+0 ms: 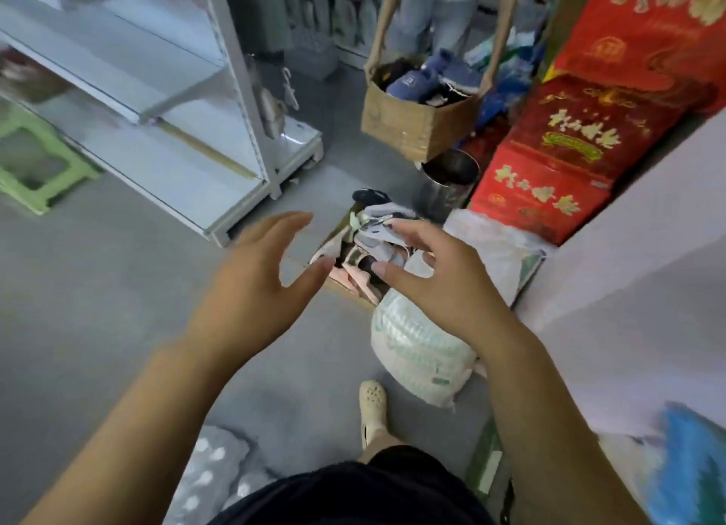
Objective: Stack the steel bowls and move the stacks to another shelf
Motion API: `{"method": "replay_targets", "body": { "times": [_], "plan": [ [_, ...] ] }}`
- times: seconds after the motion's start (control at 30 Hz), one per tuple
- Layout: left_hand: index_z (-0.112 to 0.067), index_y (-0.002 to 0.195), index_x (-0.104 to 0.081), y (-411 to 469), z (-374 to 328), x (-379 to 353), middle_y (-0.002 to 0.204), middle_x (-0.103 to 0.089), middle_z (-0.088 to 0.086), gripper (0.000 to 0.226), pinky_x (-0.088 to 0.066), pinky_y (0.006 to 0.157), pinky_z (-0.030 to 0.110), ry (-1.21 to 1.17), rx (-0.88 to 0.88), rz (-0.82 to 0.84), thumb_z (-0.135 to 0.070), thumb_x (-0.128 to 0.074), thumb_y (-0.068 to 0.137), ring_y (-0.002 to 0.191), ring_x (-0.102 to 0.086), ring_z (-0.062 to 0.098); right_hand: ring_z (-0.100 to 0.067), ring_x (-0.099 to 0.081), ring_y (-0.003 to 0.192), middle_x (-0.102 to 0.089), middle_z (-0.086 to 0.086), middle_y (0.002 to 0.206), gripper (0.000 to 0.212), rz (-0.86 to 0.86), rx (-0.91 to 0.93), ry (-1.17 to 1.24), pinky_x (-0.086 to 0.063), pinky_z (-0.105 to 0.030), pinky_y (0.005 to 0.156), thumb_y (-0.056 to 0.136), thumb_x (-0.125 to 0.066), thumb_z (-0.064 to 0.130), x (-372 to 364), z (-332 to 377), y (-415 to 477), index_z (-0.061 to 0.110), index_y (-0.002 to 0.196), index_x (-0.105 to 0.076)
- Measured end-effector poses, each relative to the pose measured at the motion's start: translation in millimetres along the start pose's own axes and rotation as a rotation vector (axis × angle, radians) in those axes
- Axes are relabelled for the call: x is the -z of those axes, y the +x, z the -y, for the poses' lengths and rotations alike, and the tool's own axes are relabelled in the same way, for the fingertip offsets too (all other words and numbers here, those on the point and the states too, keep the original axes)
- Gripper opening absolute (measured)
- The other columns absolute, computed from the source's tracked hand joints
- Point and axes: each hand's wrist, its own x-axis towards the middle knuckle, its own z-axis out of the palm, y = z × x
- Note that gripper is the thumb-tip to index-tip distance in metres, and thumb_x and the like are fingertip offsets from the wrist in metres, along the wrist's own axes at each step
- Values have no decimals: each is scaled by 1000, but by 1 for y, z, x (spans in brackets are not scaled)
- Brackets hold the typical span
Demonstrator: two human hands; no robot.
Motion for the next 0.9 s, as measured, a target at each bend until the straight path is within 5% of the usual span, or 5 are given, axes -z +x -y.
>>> {"method": "replay_targets", "body": {
  "times": [0.1,0.27,0.43,0.7,0.9],
  "plan": [
    [-26,145,-51,21,5,6,147,-54,-6,67,-43,110,38,-4,74,-48,-61,-52,88,134,-50,16,-3,-51,131,-59,21,138,60,68,59,-13,-47,-37,112,85,-80,47,-5,7,42,38,140,-57],
    [-27,147,-50,66,23,3,148,-52,-9,61,-35,108,25,18,187,-132,-52,-60,93,137,-46,13,-8,-49,137,-54,18,147,66,173,166,-92,-47,-43,113,84,-79,51,5,19,118,39,143,-52],
    [-24,146,-50,92,53,-1,148,-52,-8,61,-38,113,32,-9,335,-210,-49,-63,93,137,-47,14,-11,-47,141,-49,12,154,75,288,214,-154,-45,-44,115,85,-79,51,-2,27,185,39,150,-44],
    [-25,149,-45,76,121,26,150,-49,-7,64,-30,105,22,49,624,-305,-50,-63,93,138,-44,14,-7,-40,144,-46,12,156,78,572,328,-203,-28,-19,102,86,-80,44,-95,73,254,36,153,-41],
    [-26,150,-43,79,200,71,151,-48,-8,66,-30,104,23,54,737,-390,-51,-65,92,138,-43,14,7,-44,129,-51,20,138,75,652,419,-183,-29,-8,98,84,-83,42,-186,131,303,35,150,-47]
  ]
}}
